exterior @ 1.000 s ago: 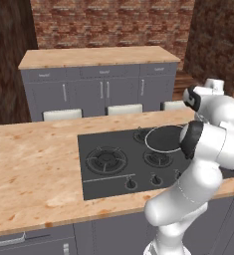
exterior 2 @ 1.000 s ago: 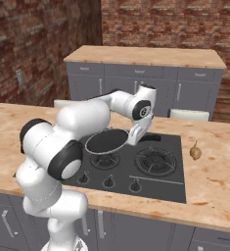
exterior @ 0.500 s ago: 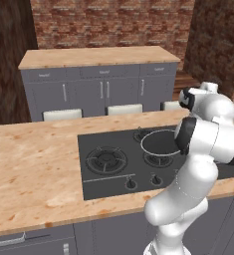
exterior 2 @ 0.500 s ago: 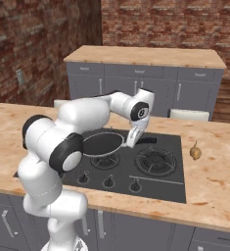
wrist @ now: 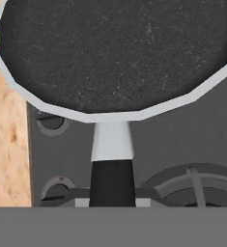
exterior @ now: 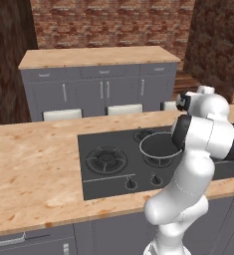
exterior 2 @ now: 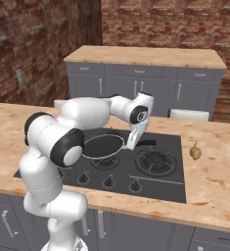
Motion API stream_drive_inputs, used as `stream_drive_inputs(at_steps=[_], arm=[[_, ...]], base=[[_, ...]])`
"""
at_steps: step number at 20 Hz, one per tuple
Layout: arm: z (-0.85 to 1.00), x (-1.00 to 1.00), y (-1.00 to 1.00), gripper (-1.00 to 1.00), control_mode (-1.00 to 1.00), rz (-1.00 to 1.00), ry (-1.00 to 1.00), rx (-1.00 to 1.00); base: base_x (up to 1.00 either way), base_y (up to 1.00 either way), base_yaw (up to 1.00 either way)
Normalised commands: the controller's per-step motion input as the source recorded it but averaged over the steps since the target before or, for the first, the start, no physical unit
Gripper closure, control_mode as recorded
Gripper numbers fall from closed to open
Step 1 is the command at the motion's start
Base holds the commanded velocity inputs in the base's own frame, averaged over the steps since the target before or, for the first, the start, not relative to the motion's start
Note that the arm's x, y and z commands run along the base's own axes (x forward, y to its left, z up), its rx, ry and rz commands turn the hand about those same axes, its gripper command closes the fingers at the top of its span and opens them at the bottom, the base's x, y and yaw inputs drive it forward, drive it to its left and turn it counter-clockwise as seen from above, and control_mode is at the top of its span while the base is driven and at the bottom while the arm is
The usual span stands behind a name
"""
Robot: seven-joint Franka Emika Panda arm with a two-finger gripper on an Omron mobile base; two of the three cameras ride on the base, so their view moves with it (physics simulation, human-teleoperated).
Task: Place the pan on the front center burner on the stove. Then place the tomato and the onion in the pan and turn on the front center burner.
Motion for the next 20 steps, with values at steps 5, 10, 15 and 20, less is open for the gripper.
stream_drive_inputs(at_steps=[5, 10, 15, 20], arm=[[-0.13, 0.42, 0.00, 1.00, -1.00, 0.00, 0.00, 0.00], [-0.16, 0.33, 0.00, 1.00, -1.00, 0.00, 0.00, 0.00], [-0.21, 0.14, 0.00, 1.00, -1.00, 0.00, -0.01, 0.00], [-0.24, 0.17, 0.00, 1.00, -1.00, 0.00, -0.01, 0.00]], base=[[0.00, 0.00, 0.00], [0.00, 0.00, 0.00], [0.00, 0.00, 0.00], [0.00, 0.00, 0.00]])
